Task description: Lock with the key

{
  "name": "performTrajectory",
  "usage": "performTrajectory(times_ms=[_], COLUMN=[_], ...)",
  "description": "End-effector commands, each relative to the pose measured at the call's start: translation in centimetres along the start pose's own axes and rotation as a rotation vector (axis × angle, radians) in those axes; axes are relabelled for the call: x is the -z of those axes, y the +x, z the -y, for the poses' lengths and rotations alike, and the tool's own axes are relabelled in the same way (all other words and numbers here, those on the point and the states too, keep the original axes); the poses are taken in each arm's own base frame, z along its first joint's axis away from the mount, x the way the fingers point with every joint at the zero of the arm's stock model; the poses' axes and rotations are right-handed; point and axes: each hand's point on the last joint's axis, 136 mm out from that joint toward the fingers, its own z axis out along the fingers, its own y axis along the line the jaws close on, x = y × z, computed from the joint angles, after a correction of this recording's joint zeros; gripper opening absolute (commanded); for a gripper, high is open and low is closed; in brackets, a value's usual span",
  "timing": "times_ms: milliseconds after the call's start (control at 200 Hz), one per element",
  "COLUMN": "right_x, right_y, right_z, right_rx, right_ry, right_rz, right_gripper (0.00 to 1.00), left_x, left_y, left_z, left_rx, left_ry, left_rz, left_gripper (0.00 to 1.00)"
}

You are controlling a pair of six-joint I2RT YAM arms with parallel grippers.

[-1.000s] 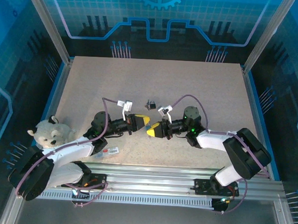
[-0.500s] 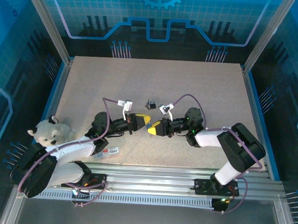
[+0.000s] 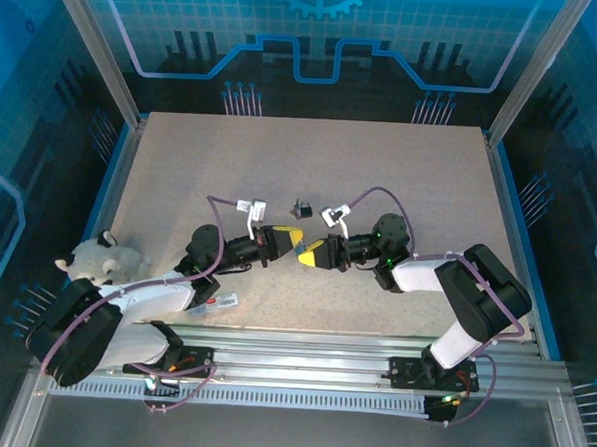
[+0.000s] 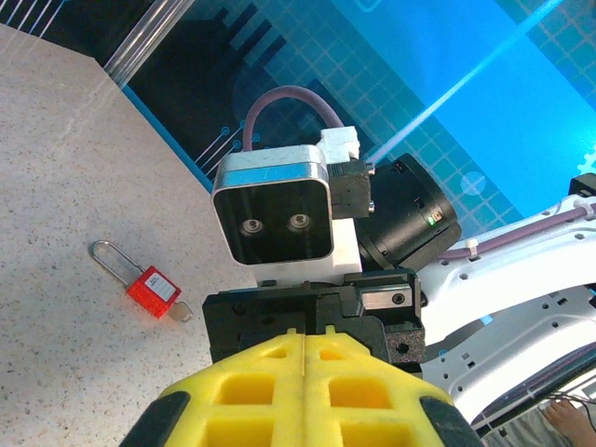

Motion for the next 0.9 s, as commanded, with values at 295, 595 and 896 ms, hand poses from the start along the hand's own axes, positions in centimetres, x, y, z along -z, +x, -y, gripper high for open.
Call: performTrajectory(times_ms=[295,595,896], right_x=[1.6,2.3,3.6], right_y=[-5.6,-6.9,-8.0], right_z=[-0.9,-0.7,0.3], right_rx=[0.131,0.116,0.086], right_ry=[0.038,0.056,0.097], right_rz=[0.193,0.237,0.303], right_gripper=[0.00,0.00,0.00], left_x=[-0.2,-0.5,-0.5], left_y=[6.0,6.5,7.4], left_z=[-1.6,-1.6,-1.7], left_rx=[0.102,0.119,0.129], left_ry=[-0.008,0.014,0.014], left_rz=[-0.178,-0.185,-0.205], left_gripper=[0.00,0.00,0.00])
